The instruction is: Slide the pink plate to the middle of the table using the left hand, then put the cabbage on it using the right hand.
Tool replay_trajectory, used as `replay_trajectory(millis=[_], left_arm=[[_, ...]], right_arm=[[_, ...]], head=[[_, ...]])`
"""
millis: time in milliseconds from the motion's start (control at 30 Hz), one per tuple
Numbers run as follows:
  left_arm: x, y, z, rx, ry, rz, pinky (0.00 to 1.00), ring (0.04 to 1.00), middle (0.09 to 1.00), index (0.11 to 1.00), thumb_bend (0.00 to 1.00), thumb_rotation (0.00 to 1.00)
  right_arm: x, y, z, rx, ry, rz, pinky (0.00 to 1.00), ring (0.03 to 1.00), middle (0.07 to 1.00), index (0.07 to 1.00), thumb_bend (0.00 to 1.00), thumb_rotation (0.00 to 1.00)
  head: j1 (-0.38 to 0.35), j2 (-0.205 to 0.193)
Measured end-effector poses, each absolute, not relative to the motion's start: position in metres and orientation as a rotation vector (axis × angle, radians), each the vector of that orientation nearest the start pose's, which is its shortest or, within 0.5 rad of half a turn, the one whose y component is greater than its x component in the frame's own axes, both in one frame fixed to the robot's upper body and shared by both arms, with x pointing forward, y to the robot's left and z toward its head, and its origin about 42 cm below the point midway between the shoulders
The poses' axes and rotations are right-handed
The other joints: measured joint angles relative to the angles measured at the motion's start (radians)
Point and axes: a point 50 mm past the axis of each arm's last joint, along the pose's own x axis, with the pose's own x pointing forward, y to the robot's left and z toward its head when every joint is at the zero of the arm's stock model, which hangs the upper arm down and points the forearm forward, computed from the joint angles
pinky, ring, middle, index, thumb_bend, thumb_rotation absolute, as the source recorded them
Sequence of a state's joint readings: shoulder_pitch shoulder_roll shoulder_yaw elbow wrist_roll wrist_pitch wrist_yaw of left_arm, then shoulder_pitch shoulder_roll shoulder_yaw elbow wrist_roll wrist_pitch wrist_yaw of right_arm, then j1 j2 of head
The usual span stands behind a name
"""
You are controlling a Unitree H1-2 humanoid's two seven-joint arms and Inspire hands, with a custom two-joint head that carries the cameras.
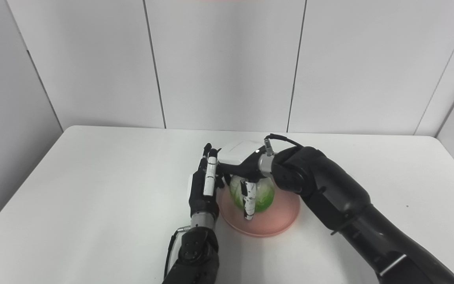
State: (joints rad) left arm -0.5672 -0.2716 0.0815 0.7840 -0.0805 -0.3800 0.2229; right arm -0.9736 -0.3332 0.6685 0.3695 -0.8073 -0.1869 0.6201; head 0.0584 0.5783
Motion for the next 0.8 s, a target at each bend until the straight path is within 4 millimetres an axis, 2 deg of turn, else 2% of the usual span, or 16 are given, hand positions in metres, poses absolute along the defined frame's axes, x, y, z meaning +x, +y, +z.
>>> replay_trajectory(millis=[133,200,367,467,600,633,667,700,733,767,800], left_arm=[[0.421,0.056,0.111,-0.328,-0.064,0.048,0.74,0.830,0.861,0.928,0.69,0.82],[0.422,0.057,0.111,-0.324,-0.063,0.045,0.74,0.832,0.859,0.926,0.69,0.82],[0.421,0.061,0.111,-0.326,-0.065,0.040,0.72,0.820,0.848,0.928,0.68,0.81],[0.421,0.063,0.111,-0.330,-0.064,0.039,0.72,0.826,0.856,0.932,0.69,0.80],[0.420,0.066,0.111,-0.332,-0.060,0.033,0.72,0.839,0.856,0.942,0.71,0.83],[0.420,0.068,0.111,-0.331,-0.059,0.035,0.72,0.847,0.859,0.940,0.71,0.84],[0.420,0.069,0.112,-0.330,-0.060,0.037,0.72,0.851,0.861,0.939,0.71,0.84],[0.421,0.071,0.113,-0.329,-0.063,0.039,0.73,0.855,0.864,0.937,0.72,0.85],[0.421,0.073,0.113,-0.328,-0.064,0.041,0.74,0.857,0.866,0.936,0.72,0.85],[0.422,0.076,0.114,-0.325,-0.066,0.045,0.74,0.857,0.867,0.934,0.74,0.87],[0.423,0.078,0.114,-0.321,-0.067,0.048,0.74,0.857,0.867,0.933,0.74,0.87]], right_arm=[[0.484,-0.102,0.292,-1.784,-0.410,0.937,1.00,0.966,0.911,0.767,1.00,0.50],[0.483,-0.102,0.293,-1.795,-0.401,0.945,1.00,0.980,0.931,0.785,1.00,0.52],[0.483,-0.103,0.298,-1.800,-0.396,0.946,1.00,0.988,0.940,0.800,1.00,0.55],[0.483,-0.105,0.308,-1.772,-0.401,0.930,1.00,0.990,0.939,0.823,1.00,0.59],[0.489,-0.117,0.328,-1.664,-0.397,0.867,1.00,0.964,0.919,0.829,1.00,0.72],[0.490,-0.121,0.333,-1.635,-0.404,0.849,1.00,0.945,0.904,0.836,1.00,0.84],[0.492,-0.126,0.339,-1.597,-0.421,0.819,1.00,0.935,0.897,0.839,1.00,0.90],[0.493,-0.131,0.344,-1.544,-0.439,0.787,0.93,0.912,0.880,0.842,1.00,0.96],[0.495,-0.138,0.349,-1.480,-0.458,0.749,0.91,0.904,0.874,0.843,1.00,0.98],[0.496,-0.147,0.353,-1.396,-0.472,0.704,0.76,0.874,0.876,0.848,1.00,0.99],[0.498,-0.155,0.355,-1.294,-0.485,0.663,0.73,0.868,0.876,0.849,1.00,1.00]], head=[[-0.006,0.000],[-0.017,0.000],[-0.025,0.000],[-0.034,0.000],[-0.044,0.000],[-0.045,0.000],[-0.051,-0.002],[-0.051,-0.002],[-0.054,0.000],[-0.052,0.000],[-0.052,0.000]])
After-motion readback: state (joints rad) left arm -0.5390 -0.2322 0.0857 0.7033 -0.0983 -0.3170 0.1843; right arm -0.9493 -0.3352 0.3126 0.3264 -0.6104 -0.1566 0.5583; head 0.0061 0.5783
